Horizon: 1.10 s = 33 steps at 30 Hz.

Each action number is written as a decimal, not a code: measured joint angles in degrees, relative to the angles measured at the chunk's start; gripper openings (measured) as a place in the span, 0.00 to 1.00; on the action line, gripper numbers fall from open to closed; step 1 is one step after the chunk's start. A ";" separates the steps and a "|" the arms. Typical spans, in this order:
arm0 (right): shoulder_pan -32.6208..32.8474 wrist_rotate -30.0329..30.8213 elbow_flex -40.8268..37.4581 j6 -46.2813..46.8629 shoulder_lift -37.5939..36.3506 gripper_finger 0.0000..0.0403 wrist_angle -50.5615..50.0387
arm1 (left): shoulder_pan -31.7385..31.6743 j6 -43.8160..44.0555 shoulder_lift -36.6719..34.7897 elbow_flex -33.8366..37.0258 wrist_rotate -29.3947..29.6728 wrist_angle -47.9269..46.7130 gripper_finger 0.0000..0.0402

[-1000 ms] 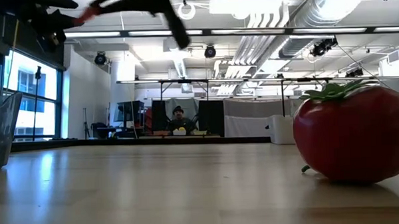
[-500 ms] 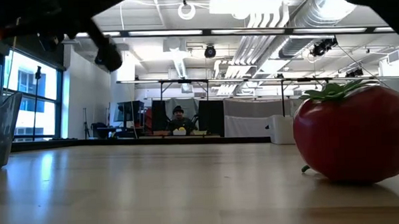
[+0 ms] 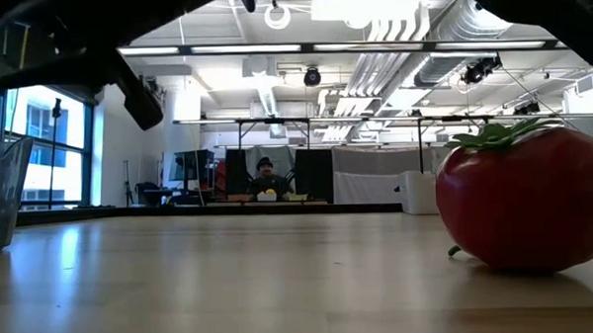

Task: Sort produce into baskets
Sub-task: Put the orange chili pepper into the black bin, then put the tomato into the white bin

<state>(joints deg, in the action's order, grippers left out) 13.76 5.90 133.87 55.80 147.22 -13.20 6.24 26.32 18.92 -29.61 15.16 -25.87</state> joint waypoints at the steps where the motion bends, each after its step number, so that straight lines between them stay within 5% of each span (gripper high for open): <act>1: -0.01 -0.05 0.37 -0.23 0.01 0.35 -0.04 | 0.00 -0.01 0.00 0.00 0.00 -0.02 0.32; 10: -0.20 -2.20 1.11 -1.85 -2.59 0.54 -4.93 | 0.00 -1.10 -0.45 0.00 0.61 0.09 0.32; 23: 6.98 -3.95 1.26 11.15 -19.73 0.55 -55.50 | 0.02 -1.84 -3.13 -0.02 0.44 -0.01 0.33; 29: 11.82 -9.32 1.11 15.75 -20.26 0.55 -72.09 | 0.00 -2.92 -3.08 -0.02 0.54 -0.09 0.33; 33: 12.22 -18.13 1.03 12.59 -20.27 0.55 -77.09 | 0.02 -3.28 -3.24 -0.02 0.46 -0.02 0.33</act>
<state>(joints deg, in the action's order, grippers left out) 25.98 -12.23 134.90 68.38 126.96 -90.28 6.26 23.04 15.67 -29.63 15.62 -25.89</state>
